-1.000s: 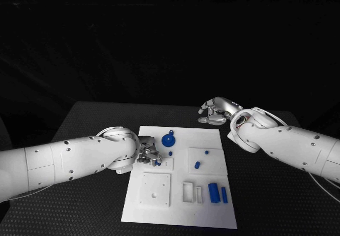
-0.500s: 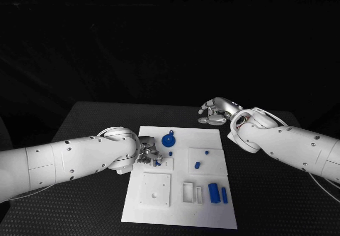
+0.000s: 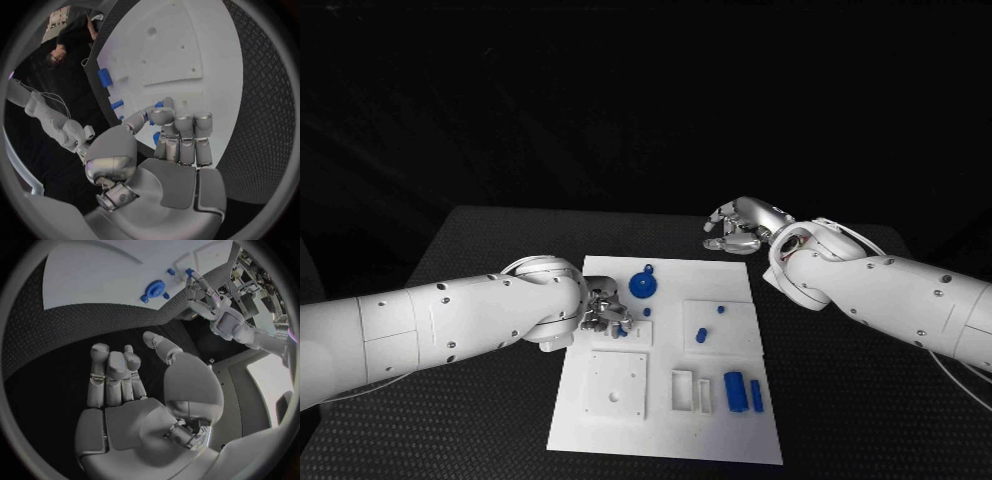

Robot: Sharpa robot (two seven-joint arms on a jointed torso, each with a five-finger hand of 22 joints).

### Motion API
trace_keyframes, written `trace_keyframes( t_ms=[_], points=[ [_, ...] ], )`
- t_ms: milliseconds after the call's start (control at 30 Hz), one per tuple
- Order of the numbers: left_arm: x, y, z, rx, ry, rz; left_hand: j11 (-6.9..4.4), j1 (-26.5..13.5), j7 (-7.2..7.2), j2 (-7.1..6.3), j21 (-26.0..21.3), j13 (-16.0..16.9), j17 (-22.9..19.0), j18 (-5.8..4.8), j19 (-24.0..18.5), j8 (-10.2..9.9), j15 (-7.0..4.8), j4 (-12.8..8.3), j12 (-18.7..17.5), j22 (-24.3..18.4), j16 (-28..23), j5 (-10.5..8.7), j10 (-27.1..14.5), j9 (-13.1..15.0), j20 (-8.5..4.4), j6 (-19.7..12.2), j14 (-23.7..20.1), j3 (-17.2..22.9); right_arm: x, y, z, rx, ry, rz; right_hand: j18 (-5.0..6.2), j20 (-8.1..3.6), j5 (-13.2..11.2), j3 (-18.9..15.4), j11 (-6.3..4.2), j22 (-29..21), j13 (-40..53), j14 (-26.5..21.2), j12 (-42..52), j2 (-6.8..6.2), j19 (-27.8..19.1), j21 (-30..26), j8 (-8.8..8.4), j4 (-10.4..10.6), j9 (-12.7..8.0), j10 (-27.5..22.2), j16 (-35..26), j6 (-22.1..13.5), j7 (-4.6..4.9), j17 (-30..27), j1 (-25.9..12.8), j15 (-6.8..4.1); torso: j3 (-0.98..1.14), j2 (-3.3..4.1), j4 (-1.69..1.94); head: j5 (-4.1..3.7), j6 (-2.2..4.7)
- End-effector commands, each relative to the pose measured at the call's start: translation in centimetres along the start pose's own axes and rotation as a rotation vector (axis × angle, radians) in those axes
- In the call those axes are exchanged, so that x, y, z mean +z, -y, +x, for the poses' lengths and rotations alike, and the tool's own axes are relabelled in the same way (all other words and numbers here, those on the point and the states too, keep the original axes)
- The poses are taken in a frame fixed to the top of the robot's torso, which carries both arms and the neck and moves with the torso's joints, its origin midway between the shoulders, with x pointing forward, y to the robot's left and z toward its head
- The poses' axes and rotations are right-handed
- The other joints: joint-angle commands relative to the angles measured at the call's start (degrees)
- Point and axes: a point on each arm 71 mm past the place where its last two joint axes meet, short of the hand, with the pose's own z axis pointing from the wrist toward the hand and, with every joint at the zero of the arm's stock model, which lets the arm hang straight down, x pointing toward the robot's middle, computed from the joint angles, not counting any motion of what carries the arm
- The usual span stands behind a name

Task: Assemble the parts on the task board

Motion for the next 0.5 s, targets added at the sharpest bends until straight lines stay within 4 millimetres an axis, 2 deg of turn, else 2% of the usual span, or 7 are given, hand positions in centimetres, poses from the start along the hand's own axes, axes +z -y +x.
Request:
trace_keyframes(
  t_ms=[33,400,500],
  points=[
    [0.12,0.51,0.6,0.015,-0.029,0.02,-2.23,-0.25,-4.72,0.59,0.23,-0.06,-0.06,0.57,-0.46,-0.13,-3.61,-2.73,-0.28,-0.08,0.32,-0.32,-2.19,0.11,-8.41,5.36,3.3,2.97,0.0,-0.13,0.08,-0.001,-0.011,-0.01,2.47,0.25,0.25,-0.08,0.47,0.09,-0.09,-0.1,0.0,0.38,0.07,-0.09,0.3,0.21,0.05,-2.85,-0.3,2.55,0.95,0.03,0.07,-0.17,-0.01,-0.02,0.08,-0.1,-0.05],
    [0.18,0.77,0.67,0.03,-0.032,0.024,-2.26,-0.61,-4.75,0.94,0.34,-0.07,-0.11,0.57,-0.53,-0.11,-3.6,-2.8,-0.24,-0.18,0.42,-0.52,-2.13,0.21,-8.4,5.59,3.31,2.97,-0.01,-0.18,0.11,0.001,-0.014,-0.01,2.47,0.23,0.6,-0.06,0.44,0.09,-0.12,-0.1,0.0,0.4,0.08,-0.1,0.34,0.25,0.08,-2.85,-0.31,2.63,0.92,0.04,0.04,-0.2,-0.04,0.0,0.05,-0.09,-0.17],
    [0.21,0.8,0.63,0.029,-0.029,0.024,-2.26,-1.05,-4.77,1.3,0.47,-0.08,-0.16,0.58,-0.59,-0.08,-3.59,-2.67,-0.16,-0.31,0.57,-1.15,-2.03,0.35,-8.38,5.85,3.33,2.93,-0.01,-0.19,0.12,0.001,-0.015,-0.011,2.47,0.23,0.68,-0.06,0.44,0.09,-0.12,-0.1,0.0,0.4,0.07,-0.1,0.34,0.26,0.08,-2.86,-0.31,2.63,0.91,0.04,0.04,-0.2,-0.01,-0.02,0.04,-0.12,-0.06]
  ],
)
